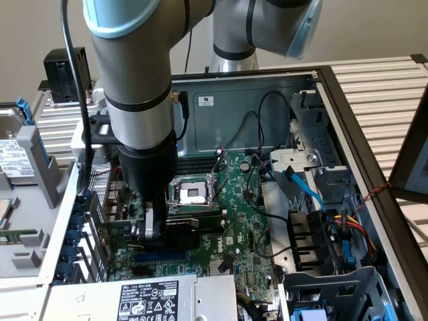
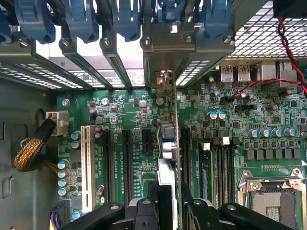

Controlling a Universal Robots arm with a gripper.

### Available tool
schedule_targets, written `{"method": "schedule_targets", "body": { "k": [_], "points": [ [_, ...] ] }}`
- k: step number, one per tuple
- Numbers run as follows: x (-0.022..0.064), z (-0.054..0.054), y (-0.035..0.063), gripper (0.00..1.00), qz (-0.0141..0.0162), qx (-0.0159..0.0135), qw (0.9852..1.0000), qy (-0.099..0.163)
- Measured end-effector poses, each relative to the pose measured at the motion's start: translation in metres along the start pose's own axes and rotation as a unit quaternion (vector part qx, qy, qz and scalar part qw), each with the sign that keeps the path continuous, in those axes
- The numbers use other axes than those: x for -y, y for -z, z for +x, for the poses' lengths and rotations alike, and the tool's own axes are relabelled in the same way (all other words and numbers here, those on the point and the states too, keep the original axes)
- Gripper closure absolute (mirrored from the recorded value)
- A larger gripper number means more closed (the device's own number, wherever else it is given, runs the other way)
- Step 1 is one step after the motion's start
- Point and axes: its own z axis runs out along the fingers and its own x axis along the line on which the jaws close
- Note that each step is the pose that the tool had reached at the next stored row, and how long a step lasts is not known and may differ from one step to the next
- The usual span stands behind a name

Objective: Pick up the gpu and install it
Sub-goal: 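Insert the gpu into the slot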

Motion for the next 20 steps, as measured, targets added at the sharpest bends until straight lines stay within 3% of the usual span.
{"method": "schedule_targets", "body": {
  "k": [20],
  "points": [
    [0.0002,0.0021,0.0004,0.72,-0.0005,0.0,1.0,-0.005]
  ]
}}
